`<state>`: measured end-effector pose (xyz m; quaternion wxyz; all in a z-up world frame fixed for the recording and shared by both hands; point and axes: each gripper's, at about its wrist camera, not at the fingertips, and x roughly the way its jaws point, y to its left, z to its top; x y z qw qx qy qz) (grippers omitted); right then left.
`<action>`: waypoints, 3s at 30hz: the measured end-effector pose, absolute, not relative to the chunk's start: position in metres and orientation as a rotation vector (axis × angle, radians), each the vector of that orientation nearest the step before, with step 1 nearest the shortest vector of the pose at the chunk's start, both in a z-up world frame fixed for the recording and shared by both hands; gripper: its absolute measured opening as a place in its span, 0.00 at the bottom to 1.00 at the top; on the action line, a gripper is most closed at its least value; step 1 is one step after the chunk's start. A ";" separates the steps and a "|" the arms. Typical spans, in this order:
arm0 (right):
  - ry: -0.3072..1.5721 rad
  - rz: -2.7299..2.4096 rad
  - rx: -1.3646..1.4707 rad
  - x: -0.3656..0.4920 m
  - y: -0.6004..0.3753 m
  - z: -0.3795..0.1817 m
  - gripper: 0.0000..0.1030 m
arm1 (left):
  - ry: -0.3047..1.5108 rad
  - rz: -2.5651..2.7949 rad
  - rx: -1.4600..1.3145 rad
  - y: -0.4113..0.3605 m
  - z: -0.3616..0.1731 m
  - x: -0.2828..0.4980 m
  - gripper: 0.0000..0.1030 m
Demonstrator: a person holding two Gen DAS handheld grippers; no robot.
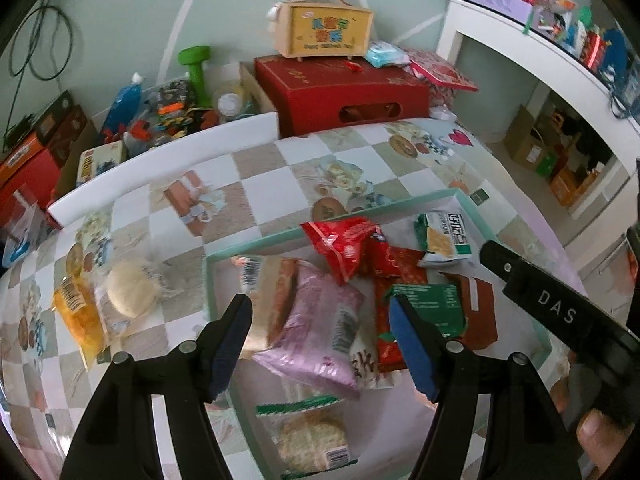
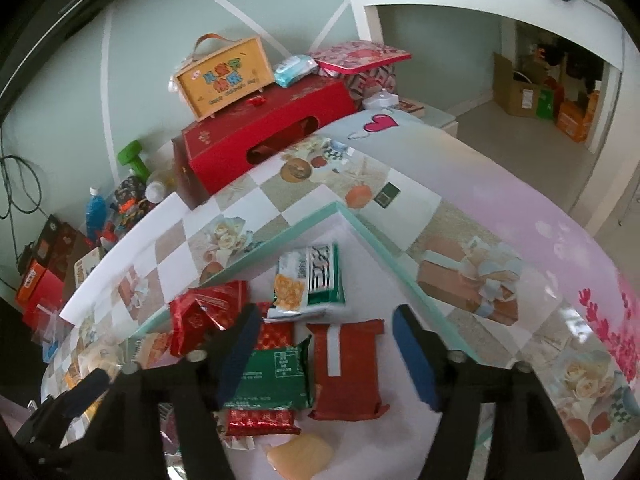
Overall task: Organize snacks
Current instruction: 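Move both open grippers back toward the orange bread bag and round bun, then grasp the orange bread bag with the left gripper while the right grasps the bun bag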
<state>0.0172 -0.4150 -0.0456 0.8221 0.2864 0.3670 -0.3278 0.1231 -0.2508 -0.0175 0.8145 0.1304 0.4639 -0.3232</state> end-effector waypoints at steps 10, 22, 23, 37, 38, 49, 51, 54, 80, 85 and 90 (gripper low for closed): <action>0.846 -0.730 0.571 0.024 -0.412 -0.053 0.79 | 1.011 -0.551 0.179 -0.208 -0.025 0.149 0.87; 0.867 -0.721 0.519 0.035 -0.403 -0.052 1.00 | 1.059 -0.387 0.090 -0.171 -0.045 0.179 0.95; 0.869 -0.720 0.514 0.036 -0.403 -0.052 1.00 | 1.061 -0.381 0.084 -0.170 -0.046 0.180 0.98; 0.857 -0.684 0.486 0.048 -0.387 -0.044 1.00 | 1.099 -0.315 0.068 -0.142 -0.052 0.198 0.98; 0.852 -0.676 0.485 0.050 -0.385 -0.042 1.00 | 1.098 -0.307 0.067 -0.139 -0.051 0.200 0.98; 0.824 -0.504 0.404 0.087 -0.327 -0.023 1.00 | 1.075 -0.171 0.005 -0.076 -0.038 0.224 0.98; 0.826 -0.484 0.384 0.092 -0.318 -0.022 1.00 | 1.068 -0.137 -0.015 -0.060 -0.034 0.227 0.98; 0.822 -0.444 0.372 0.098 -0.304 -0.019 1.00 | 1.064 -0.100 -0.050 -0.039 -0.032 0.231 0.98; 0.815 -0.179 0.281 0.156 -0.219 -0.032 1.00 | 1.070 -0.104 -0.173 -0.007 -0.053 0.251 0.98; 0.821 -0.181 0.296 0.168 -0.223 -0.041 1.00 | 1.067 -0.120 -0.200 -0.007 -0.060 0.257 0.98; 0.838 -0.164 0.293 0.180 -0.220 -0.053 1.00 | 1.071 -0.148 -0.232 -0.008 -0.067 0.263 0.98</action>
